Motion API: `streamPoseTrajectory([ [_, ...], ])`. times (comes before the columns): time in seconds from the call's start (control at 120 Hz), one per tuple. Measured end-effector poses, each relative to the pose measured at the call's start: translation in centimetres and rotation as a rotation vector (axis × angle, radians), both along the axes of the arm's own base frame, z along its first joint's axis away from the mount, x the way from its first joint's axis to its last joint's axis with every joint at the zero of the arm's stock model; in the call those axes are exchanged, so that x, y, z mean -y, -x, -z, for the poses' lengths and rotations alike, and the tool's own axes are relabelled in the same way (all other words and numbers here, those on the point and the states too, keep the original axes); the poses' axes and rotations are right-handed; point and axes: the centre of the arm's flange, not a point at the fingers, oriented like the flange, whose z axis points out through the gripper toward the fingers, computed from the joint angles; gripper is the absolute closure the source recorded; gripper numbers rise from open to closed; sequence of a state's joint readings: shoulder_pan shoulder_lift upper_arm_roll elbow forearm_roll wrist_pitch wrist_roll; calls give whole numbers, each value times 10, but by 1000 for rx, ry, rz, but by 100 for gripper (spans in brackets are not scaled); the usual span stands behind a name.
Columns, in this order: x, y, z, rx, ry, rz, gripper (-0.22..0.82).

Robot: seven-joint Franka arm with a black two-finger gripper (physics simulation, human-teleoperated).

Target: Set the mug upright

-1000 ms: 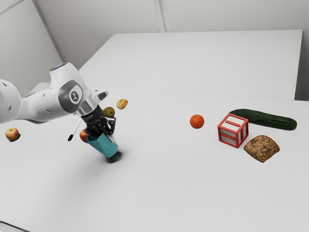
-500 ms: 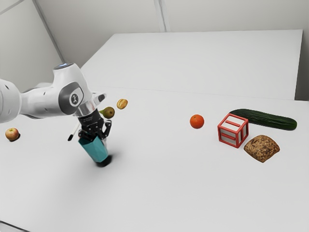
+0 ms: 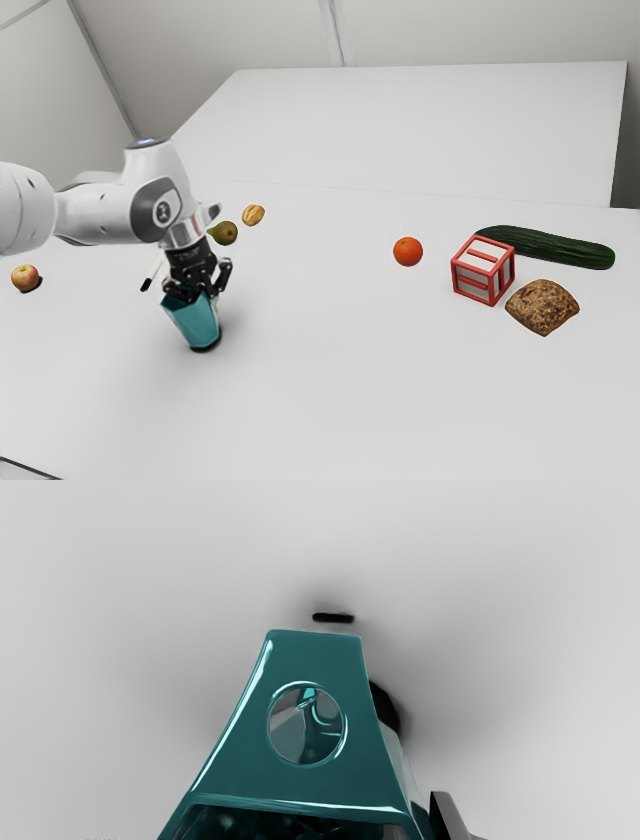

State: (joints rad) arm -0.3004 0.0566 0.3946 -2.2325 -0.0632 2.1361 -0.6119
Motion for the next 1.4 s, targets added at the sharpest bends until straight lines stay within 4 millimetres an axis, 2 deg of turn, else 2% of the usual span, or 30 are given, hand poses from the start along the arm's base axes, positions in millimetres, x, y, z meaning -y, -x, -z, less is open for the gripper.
streamPoseTrajectory([
  [0.717, 6, -9, 18, -52, -61, -62, 77],
  [0.892, 6, -13, 18, -50, -59, -66, 40],
  [1.008, 7, -16, 14, -42, -58, -65, 23],
  [1.175, 8, -21, 7, -29, -56, -63, 11],
  [1.4, 9, -28, -4, -13, -55, -60, 4],
])
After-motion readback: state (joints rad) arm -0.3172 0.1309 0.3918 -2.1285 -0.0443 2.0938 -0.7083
